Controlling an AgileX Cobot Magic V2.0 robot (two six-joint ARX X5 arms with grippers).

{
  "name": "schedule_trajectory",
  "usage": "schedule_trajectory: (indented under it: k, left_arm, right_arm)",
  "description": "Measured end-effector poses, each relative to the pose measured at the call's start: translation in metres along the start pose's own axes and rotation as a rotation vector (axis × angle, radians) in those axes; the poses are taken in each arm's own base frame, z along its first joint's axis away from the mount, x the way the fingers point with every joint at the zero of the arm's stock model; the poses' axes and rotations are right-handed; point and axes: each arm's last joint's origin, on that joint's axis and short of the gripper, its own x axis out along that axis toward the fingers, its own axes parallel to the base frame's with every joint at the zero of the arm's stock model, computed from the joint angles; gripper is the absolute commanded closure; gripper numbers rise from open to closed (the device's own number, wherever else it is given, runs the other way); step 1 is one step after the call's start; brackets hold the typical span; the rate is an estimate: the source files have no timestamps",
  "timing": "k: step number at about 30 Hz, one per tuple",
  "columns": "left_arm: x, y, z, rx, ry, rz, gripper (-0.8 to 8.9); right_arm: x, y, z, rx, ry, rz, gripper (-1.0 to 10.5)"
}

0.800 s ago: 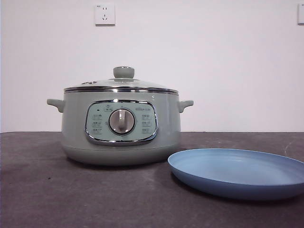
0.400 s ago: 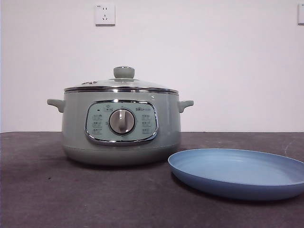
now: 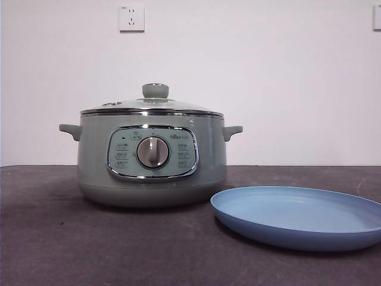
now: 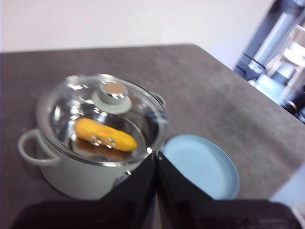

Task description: Take the corn out from the steamer,put the corn on the plate,close the lid

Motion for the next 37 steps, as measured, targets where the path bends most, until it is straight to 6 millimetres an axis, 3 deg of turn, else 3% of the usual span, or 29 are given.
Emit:
schedule_trajectory:
  k: [6,9,13,14,17,27,37]
  left_arm:
    - [-0.001,-0.002,-0.003,-0.012,0.063,-0.030,8.20]
    - [-0.001,-0.002,-0.003,-0.005,0.061,-0.030,7.66]
    - [-0.001,-0.002,-0.001,0.004,0.051,-0.028,3.01]
    - [-0.001,-0.001,-0.001,0.009,0.045,-0.028,2.52]
    - [-0.001,-0.001,0.001,0.023,0.028,-0.028,2.48]
    - [0.003,0.002,0.003,0.019,0.033,-0.028,2.48]
    - [0.023,0.014,0.017,0.069,-0.015,-0.045,2.48]
  right_arm:
    - [0.010,0.008,0.002,-0.067,0.100,0.077,9.6]
    - [0.013,0.011,0.003,-0.100,0.102,0.101,8.7]
    - [0.014,0.013,0.005,-0.116,0.087,0.104,5.1]
    - [0.014,0.013,0.005,-0.114,0.088,0.102,4.1]
    - [0.014,0.013,0.005,-0.107,0.088,0.100,3.2]
    - [0.014,0.013,0.005,-0.102,0.089,0.100,3.2]
    - [0.014,0.013,0.005,-0.101,0.089,0.099,3.2]
